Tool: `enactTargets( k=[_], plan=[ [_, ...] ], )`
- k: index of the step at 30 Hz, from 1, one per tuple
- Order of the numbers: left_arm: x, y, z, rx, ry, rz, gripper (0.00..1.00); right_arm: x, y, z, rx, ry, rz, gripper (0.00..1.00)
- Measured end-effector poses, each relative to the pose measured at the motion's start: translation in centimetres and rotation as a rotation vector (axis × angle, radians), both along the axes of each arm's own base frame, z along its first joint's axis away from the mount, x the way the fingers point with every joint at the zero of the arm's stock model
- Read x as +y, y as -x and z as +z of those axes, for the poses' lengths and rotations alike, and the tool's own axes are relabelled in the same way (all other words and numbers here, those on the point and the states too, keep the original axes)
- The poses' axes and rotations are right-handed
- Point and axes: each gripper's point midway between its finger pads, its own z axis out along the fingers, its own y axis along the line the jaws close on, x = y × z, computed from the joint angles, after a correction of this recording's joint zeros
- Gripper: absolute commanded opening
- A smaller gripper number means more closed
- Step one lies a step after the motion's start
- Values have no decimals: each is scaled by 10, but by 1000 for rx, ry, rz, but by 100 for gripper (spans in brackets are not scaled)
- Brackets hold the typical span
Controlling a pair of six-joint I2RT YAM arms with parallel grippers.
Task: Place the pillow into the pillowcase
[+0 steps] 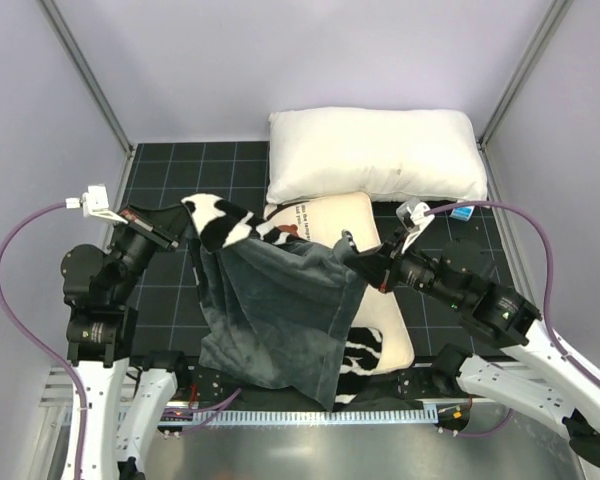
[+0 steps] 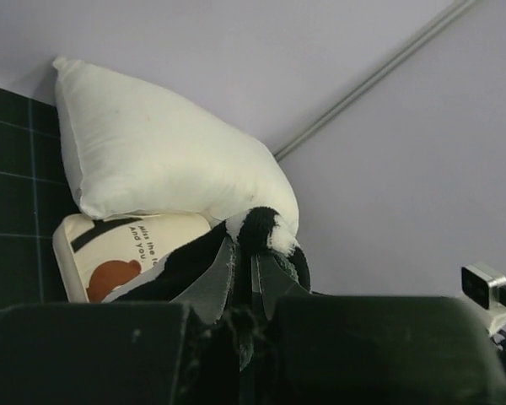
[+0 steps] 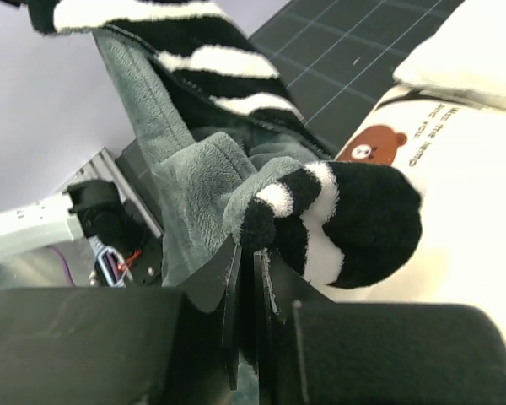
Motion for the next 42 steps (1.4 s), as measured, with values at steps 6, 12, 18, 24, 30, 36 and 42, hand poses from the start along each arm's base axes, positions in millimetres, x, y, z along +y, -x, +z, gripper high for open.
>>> enactTargets(
  k=[6, 12, 18, 24, 30, 36, 42],
  plan=[
    [31, -12, 2, 43, -14, 191, 0, 7, -23, 42, -70, -24, -61, 4],
    [64, -85, -24, 218, -23, 374, 0, 60, -96, 102, -156, 3, -132, 4],
    [174, -133, -77, 445, 90, 762, 0, 114, -225, 125, -172, -5, -215, 23],
    [232, -100, -61, 340, 219, 1037, 94, 118, -312, 106, -71, -58, -214, 100],
    [225, -114, -62, 318, 194, 963, 100, 83, -308, 86, 9, -11, -254, 100],
    [169, -123, -80, 376, 66, 721, 100, 51, -219, 33, 169, 96, -202, 93],
    [84, -75, -66, 268, -55, 430, 99, 4, -126, -76, 389, 180, -210, 91]
  ],
)
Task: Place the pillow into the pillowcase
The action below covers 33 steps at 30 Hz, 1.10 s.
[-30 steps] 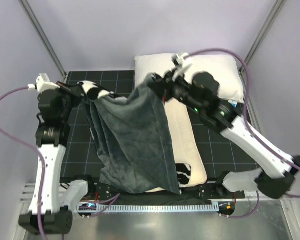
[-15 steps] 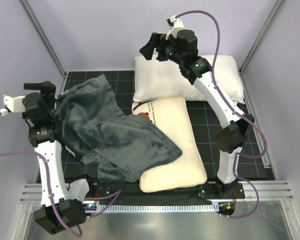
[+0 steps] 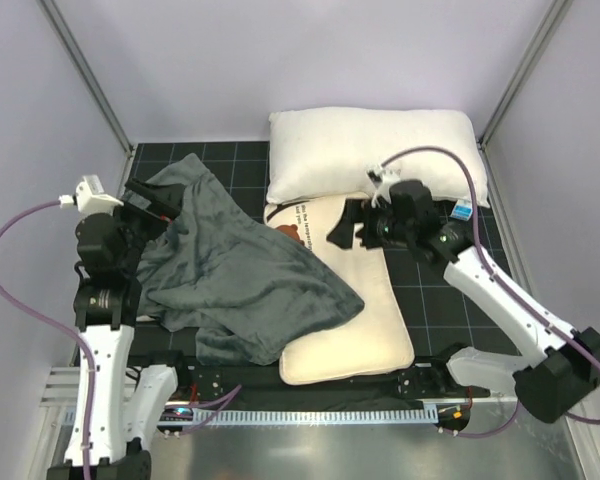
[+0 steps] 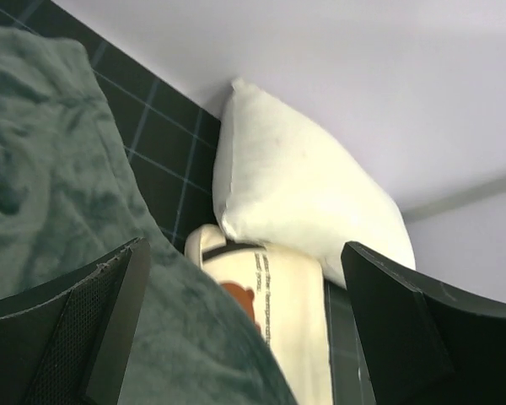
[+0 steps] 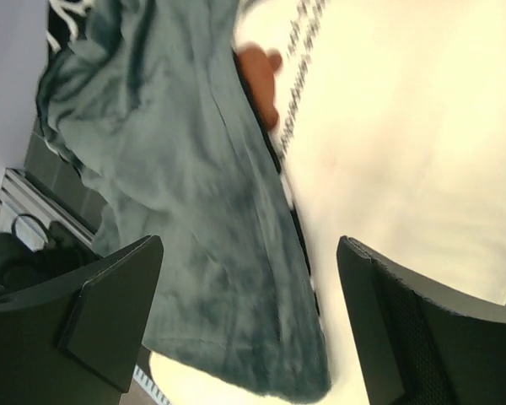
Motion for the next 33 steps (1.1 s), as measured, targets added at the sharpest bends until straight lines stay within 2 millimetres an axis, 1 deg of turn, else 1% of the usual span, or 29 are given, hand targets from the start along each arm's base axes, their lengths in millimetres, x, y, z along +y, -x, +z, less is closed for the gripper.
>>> enactTargets(
  k=[1, 3, 5, 6, 7, 10, 12, 13, 14, 15, 16, 17, 18, 21, 23, 24, 26, 28, 29, 31, 33],
  plan=[
    [-11, 8, -1, -6, -8, -47, 99, -7, 14, -21, 47, 15, -4, 91],
    [-28, 17, -10, 5, -23, -126, 98, -19, 39, -56, 122, 38, -8, 91],
    [-45, 24, -37, 70, -39, -209, 96, -25, 62, -83, 181, 59, -3, 91],
    [-51, 27, -45, 91, -41, -233, 95, -27, 72, -93, 206, 70, 5, 90],
    [-58, 31, -57, 119, -47, -268, 95, -27, 78, -99, 217, 75, 13, 86],
    [-71, 41, -90, 207, -47, -340, 94, -27, 96, -116, 262, 83, 33, 82],
    [-81, 48, -105, 252, -54, -391, 93, -25, 105, -123, 284, 86, 53, 74],
    [-86, 50, -110, 269, -61, -413, 92, -23, 109, -125, 295, 87, 61, 68],
    [-90, 52, -113, 280, -67, -434, 90, -21, 112, -127, 303, 87, 73, 55],
    [-93, 53, -115, 288, -73, -453, 89, -18, 115, -127, 305, 87, 88, 51],
    [-97, 54, -117, 294, -84, -471, 88, -15, 117, -127, 311, 84, 100, 44],
    [-101, 56, -119, 300, -92, -491, 85, -12, 119, -128, 320, 86, 114, 31],
    [-105, 57, -121, 305, -100, -511, 84, -9, 120, -128, 328, 88, 128, 23],
    [-120, 63, -128, 324, -133, -581, 82, 1, 118, -124, 341, 82, 156, 4],
    [-133, 69, -135, 340, -157, -642, 79, 7, 112, -115, 329, 72, 163, 4],
    [-140, 72, -137, 348, -166, -674, 79, 12, 107, -108, 317, 63, 165, 4],
    [-152, 80, -142, 358, -189, -730, 79, 21, 95, -88, 282, 39, 167, 4],
    [-167, 91, -145, 358, -224, -797, 79, 30, 79, -64, 237, 7, 159, 4],
    [-171, 95, -146, 355, -234, -815, 79, 32, 72, -55, 216, -8, 154, 4],
    [-183, 105, -146, 349, -263, -861, 79, 34, 55, -35, 172, -44, 126, 4],
    [-192, 112, -149, 348, -290, -895, 79, 31, 39, -25, 150, -73, 87, 4]
  ],
)
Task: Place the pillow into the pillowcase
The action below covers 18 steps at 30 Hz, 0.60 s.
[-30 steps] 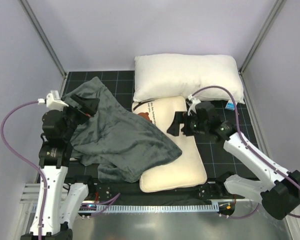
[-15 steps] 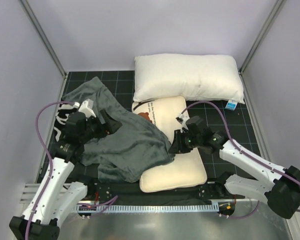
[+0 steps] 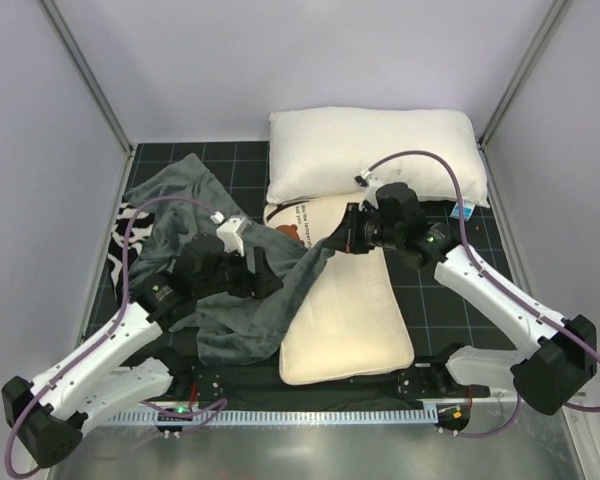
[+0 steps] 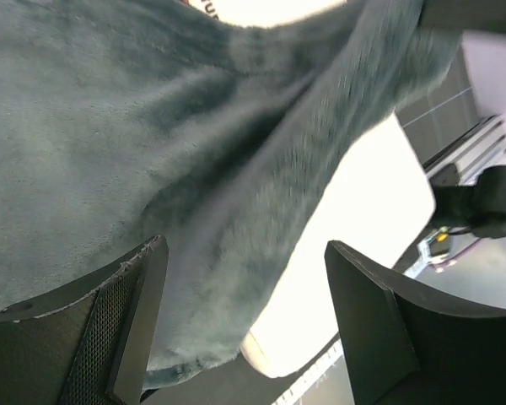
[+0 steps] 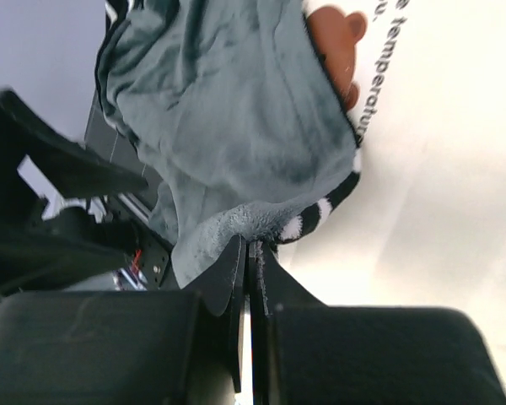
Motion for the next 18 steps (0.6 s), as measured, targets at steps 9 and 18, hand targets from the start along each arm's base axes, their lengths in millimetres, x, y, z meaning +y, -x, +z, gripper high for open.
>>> enactTargets(
  k=[9, 18],
  plan=[
    [-32, 14, -46, 43, -173, -94, 67, -9, -38, -12, 60, -16, -125, 4],
    [-47, 8, -66, 57, -243, -101, 28, -9, -47, -5, 55, -32, -148, 4]
  ],
)
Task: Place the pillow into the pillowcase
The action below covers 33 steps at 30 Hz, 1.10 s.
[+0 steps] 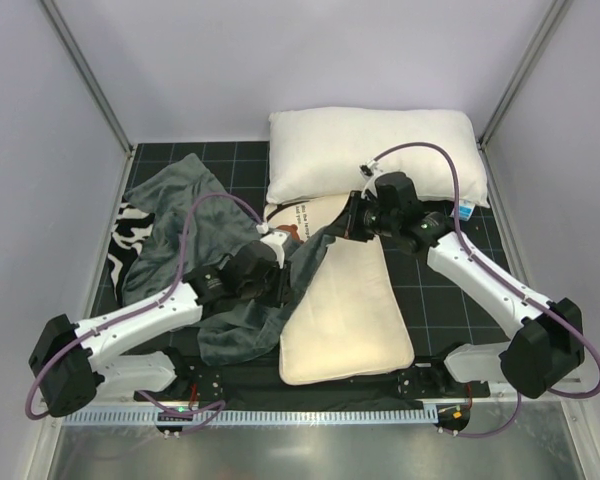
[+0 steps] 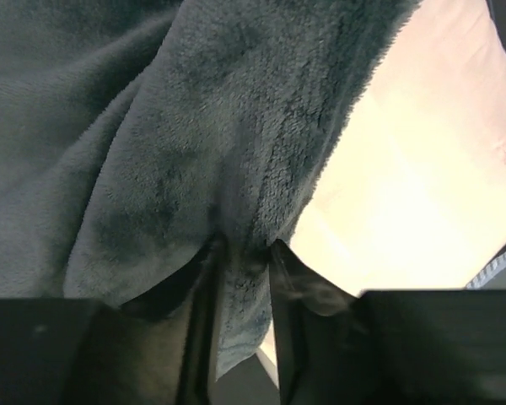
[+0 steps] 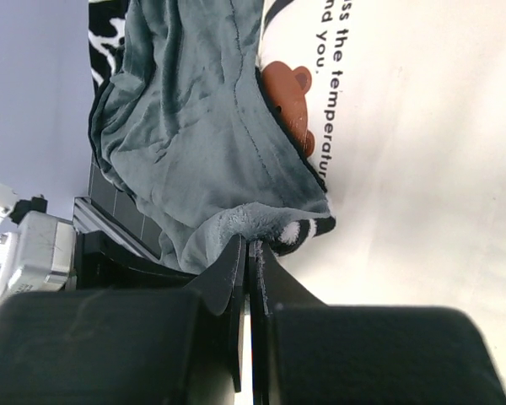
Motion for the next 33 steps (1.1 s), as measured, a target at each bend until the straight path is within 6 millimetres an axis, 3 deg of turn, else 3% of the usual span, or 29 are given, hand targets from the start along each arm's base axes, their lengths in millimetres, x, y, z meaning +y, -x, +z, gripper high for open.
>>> enactTargets(
  k=[3, 4, 10, 15, 20, 26, 33],
  plan=[
    [-3, -2, -7, 8, -17, -4, 3, -3, -3, 0, -1, 1, -17, 4],
    [-4, -3, -10, 11, -22, -5, 0, -4, -4, 0, -1, 2, -23, 4],
    [-1, -16, -6, -18, -30, 25, 0, -15, -14, -2, -9, 27, -86, 4],
    [14, -48, 5, 21, 75, 120, 0, -34, -23, -3, -21, 54, -172, 15],
    [16, -66, 10, 87, 188, 150, 0, -44, -23, -4, -33, 74, -211, 15],
    [-28, -28, 28, 198, 320, -23, 0, -57, -24, 0, -61, 100, -258, 15],
    [-108, 37, 75, 244, 477, -218, 0, -91, -30, -7, -41, 170, -347, 15]
  ],
)
